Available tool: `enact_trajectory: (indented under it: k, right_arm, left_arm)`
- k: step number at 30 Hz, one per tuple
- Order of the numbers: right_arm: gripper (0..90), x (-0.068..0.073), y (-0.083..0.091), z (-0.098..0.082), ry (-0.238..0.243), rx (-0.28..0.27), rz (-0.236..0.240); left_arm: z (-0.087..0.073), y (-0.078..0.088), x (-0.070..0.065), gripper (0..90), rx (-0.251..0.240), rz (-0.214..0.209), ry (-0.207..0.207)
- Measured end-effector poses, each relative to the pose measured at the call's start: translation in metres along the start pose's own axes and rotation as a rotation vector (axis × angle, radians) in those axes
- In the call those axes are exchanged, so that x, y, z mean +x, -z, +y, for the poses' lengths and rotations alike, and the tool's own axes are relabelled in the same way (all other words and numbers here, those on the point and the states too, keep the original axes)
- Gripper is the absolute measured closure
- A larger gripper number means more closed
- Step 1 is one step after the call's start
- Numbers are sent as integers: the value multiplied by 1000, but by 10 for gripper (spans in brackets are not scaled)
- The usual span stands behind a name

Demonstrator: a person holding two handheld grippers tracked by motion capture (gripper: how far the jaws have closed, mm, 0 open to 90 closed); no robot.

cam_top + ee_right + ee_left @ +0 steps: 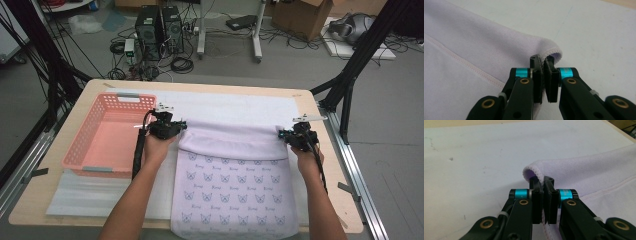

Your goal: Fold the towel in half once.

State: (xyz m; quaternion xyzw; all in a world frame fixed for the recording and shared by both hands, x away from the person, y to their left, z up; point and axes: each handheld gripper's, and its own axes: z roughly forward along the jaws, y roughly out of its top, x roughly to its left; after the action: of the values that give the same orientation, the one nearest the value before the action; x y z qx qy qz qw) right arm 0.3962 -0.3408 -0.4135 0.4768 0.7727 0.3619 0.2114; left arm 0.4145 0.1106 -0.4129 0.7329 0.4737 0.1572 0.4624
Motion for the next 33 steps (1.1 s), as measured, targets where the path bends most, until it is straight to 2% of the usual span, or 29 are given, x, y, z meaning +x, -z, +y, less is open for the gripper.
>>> enact_trajectory:
  k: [2,6,8,10,11,16,21,24,27,29,31,33]
  right_arm:
    - [864,-2,-4,0,-12,5,-2]
    - [859,-1,-10,-1,-24,12,-4]
    - [832,0,-10,-1,-26,14,-9]
    - [733,0,-10,-1,-43,3,-30]
    - [719,0,-9,-1,-55,-1,-30]
    - [676,-2,0,-1,-86,-19,-16]
    - [666,4,8,-5,-72,-16,28]
    - [657,7,9,-10,-49,13,37]
    - [653,9,9,-16,-44,32,53]
    - [657,11,8,-19,-41,53,66]
    - [670,12,6,-23,-30,66,63]
    - [729,12,5,-25,-23,87,56]
  left_arm:
    - [-1,-2,0,861,-2,1,0]
    - [-4,-4,0,847,26,-10,0]
    - [-4,-4,0,783,20,-12,7]
    - [-3,-1,1,683,0,-23,21]
    - [-3,0,1,653,-7,-36,27]
    - [-8,2,-3,611,-10,-74,26]
    - [-23,0,-11,554,27,-85,6]
    - [-29,-3,-14,513,88,-77,8]
    - [-31,-5,-18,540,127,-50,-4]
    - [-36,-3,-21,591,113,-30,-14]
    - [-42,-2,-20,656,104,-21,1]
    - [-45,0,-20,735,96,-13,-9]
